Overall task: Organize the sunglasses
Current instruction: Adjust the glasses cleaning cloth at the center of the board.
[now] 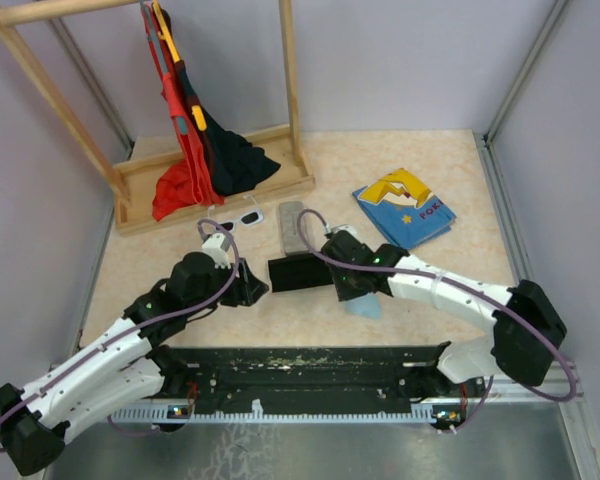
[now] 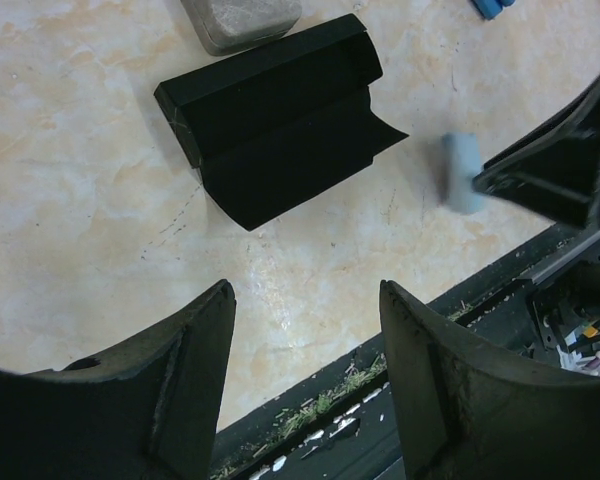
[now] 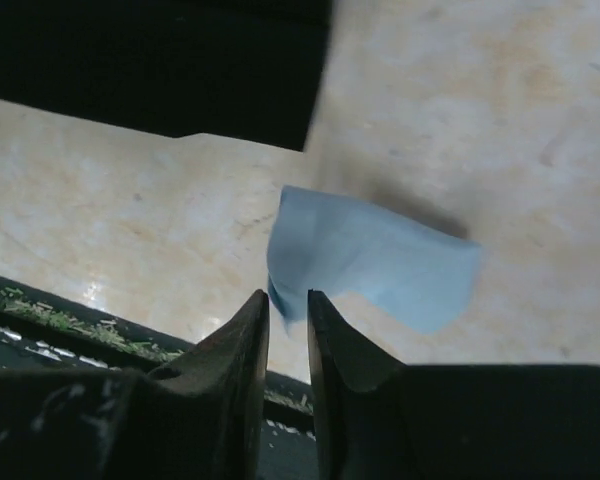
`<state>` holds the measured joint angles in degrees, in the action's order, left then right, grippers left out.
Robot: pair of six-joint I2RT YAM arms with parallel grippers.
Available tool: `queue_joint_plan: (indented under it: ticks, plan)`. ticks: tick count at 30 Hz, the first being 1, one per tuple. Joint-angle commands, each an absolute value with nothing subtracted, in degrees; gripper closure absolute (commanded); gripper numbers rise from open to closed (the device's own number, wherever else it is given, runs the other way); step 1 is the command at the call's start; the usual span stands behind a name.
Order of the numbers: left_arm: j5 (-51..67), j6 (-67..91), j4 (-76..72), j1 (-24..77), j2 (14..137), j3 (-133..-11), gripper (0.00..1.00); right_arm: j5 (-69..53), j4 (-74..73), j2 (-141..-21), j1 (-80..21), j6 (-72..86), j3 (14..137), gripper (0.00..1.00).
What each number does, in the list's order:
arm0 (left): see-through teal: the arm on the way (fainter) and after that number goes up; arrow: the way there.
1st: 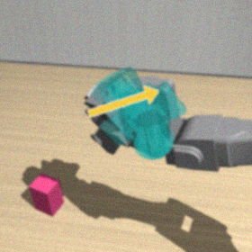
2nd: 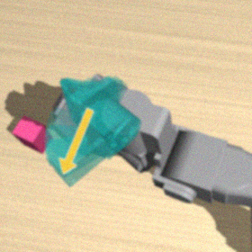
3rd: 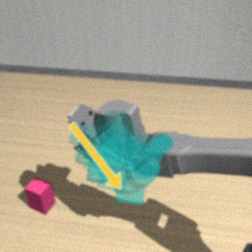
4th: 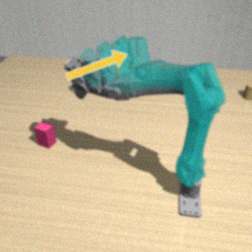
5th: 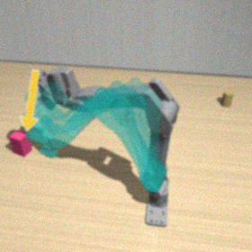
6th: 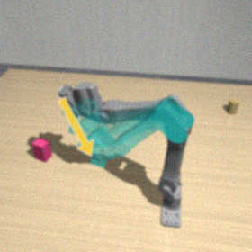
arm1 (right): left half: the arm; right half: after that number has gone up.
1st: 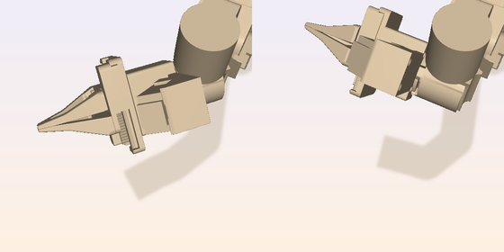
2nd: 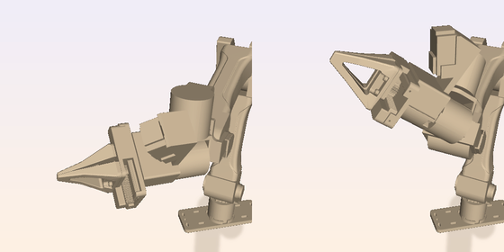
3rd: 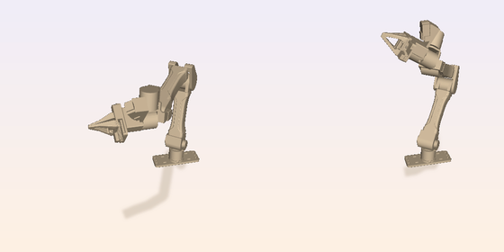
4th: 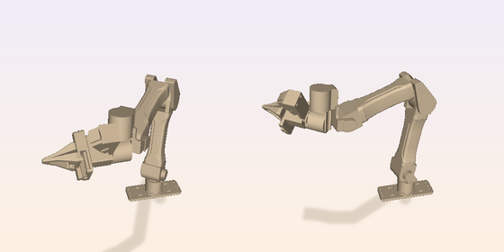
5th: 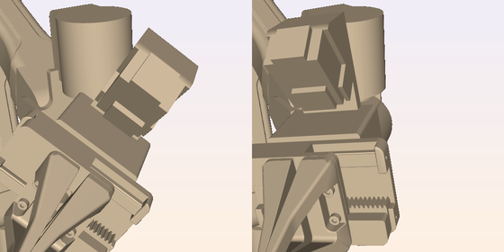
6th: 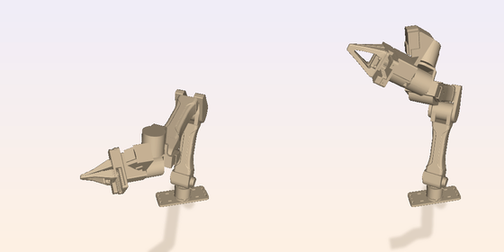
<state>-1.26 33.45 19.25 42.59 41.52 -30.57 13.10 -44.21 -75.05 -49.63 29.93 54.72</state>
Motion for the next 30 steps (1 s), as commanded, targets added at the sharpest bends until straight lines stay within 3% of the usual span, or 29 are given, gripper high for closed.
queue_joint_plan:
  ticks: [1,5,9,14,24,30]
  plan:
    - [0.1,34.0,16.8,42.3,41.4,-29.2,0.34,0.4,-23.9,-76.9,-51.2,31.3,48.7,0.72]
    - [0.2,34.0,16.8,42.3,41.2,-28.5,0.35,6.2,-23.9,-73.8,-51.2,31.4,47.5,0.66]
    - [0.4,34.1,16.1,42.3,41.5,-27.7,0.35,14.9,-30.0,-70.7,-50.9,30.3,48.2,0.69]
    - [1.5,34.7,14.3,42.3,43.1,-27.3,0.35,11.3,-28.6,-73.1,-51.2,26.9,47.7,0.76]
    - [0.7,34.6,15.0,42.3,42.3,-27.2,0.35,10.3,-24.1,-82.8,-53.2,26.3,49.0,0.72]
    - [1.1,34.7,14.3,42.3,42.8,-26.9,0.35,22.1,-31.5,-80.8,-53.3,35.3,48.4,0.69]
